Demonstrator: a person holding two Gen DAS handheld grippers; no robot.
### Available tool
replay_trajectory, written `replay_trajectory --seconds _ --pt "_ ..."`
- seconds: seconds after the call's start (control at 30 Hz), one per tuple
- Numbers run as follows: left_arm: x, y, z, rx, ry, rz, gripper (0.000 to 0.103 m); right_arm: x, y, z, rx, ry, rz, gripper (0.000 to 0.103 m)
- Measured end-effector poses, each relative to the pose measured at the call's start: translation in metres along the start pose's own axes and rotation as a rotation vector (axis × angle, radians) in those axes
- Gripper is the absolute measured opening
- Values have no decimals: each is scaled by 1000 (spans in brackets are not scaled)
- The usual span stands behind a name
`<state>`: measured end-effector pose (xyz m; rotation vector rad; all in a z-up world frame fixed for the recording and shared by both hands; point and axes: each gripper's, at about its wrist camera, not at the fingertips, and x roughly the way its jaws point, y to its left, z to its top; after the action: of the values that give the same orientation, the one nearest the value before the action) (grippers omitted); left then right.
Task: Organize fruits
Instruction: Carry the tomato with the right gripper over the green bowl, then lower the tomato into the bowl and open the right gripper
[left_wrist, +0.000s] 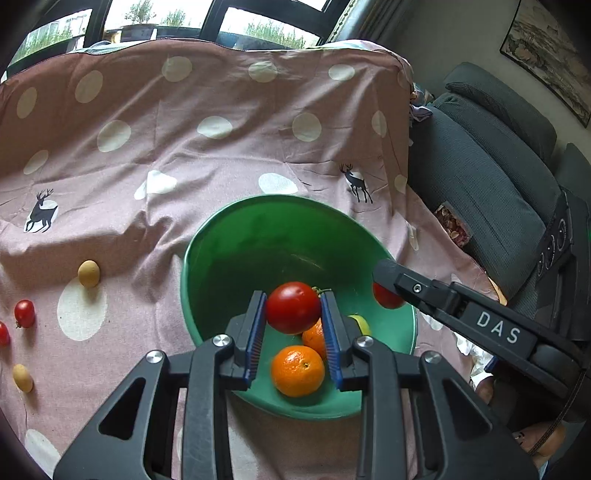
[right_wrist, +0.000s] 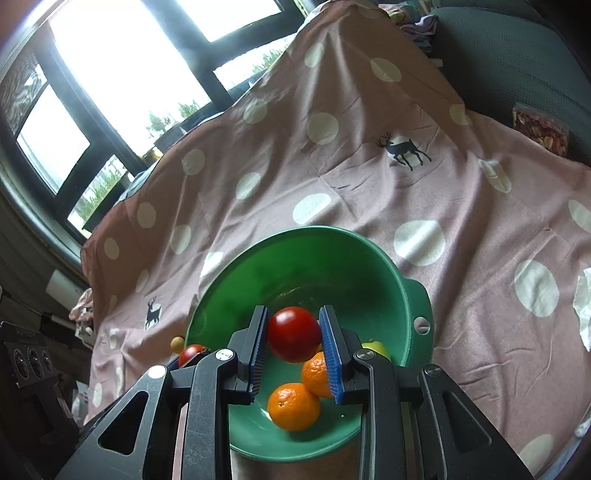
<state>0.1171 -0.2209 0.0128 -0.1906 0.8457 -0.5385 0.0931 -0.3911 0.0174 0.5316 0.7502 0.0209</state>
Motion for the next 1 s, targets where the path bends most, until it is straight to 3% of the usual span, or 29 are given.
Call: replay_trajectory --seconds 1.0 --pt "41 -18 -8 76 83 43 29 17 -18 1 44 60 -114 30"
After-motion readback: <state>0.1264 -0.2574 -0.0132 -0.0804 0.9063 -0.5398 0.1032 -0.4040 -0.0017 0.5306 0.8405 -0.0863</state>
